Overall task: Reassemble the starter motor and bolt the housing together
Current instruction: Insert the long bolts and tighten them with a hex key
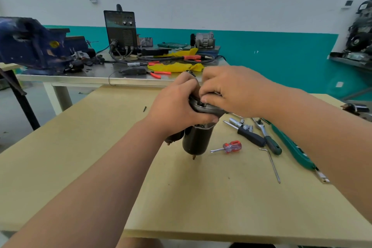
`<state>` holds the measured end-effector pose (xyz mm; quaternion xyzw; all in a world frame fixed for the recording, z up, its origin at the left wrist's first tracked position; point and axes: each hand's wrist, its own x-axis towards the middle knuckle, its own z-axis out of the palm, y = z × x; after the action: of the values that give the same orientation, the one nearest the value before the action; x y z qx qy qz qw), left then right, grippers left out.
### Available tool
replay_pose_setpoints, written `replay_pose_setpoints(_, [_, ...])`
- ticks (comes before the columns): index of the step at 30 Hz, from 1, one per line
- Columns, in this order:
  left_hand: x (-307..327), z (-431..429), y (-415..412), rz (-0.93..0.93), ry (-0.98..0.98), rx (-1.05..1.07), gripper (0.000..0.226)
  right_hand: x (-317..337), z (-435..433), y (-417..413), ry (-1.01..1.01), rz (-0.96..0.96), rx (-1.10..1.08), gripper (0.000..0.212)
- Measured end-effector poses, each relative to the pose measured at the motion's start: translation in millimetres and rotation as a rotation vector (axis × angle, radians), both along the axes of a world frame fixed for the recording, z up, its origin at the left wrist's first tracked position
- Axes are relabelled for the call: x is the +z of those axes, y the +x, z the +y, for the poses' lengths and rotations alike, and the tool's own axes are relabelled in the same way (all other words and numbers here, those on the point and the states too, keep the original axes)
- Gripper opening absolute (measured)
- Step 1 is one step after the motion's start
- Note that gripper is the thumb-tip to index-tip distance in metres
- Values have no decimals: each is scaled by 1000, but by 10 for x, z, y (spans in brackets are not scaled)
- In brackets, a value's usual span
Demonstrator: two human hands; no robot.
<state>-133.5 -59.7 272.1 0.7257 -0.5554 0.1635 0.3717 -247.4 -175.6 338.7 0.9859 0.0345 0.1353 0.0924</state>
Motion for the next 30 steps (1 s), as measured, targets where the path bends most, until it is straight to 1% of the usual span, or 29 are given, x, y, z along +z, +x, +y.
replay_pose_setpoints(6, [18,-62,-69,-5,1,24,57,-21,25,-71,27,-51,-60,21])
replay_pose_setpoints(9, [23,-66,-100,-4,5,50,53,-46,27,-113,172,-114,-128,18])
replay_pose_setpoints(11, [19,-88,-131,-7,11,95,53,-48,48,-112,208,-121,-200,18])
replay_pose_setpoints(13, [0,-170,-186,-28,29,205,54,-43,83,-65,169,-121,-299,20])
replay_pose_setpoints(16, [-46,-350,-302,-88,50,467,49,-21,197,85,156,-137,-467,28])
replay_pose_setpoints(18, [-53,-394,-343,-71,43,538,48,15,290,173,157,-123,-514,30])
replay_pose_setpoints(21, [-78,-300,-253,-93,14,520,51,99,285,172,112,-145,-420,33])
replay_pose_setpoints(23, [-70,-188,-161,-68,5,446,56,185,209,74,142,-189,-300,29])
replay_pose_setpoints(25, [-54,-88,-101,-43,4,364,56,208,127,-26,156,-133,-149,20])
replay_pose_setpoints(27, [-51,-18,-63,-22,1,289,56,134,71,-82,148,-26,-67,18])
replay_pose_setpoints(28, [-51,0,-43,-12,-3,250,56,78,48,-94,165,-6,-47,18])
replay_pose_setpoints(30, [-45,16,-12,8,-6,178,55,1,0,-86,189,-39,-1,18])
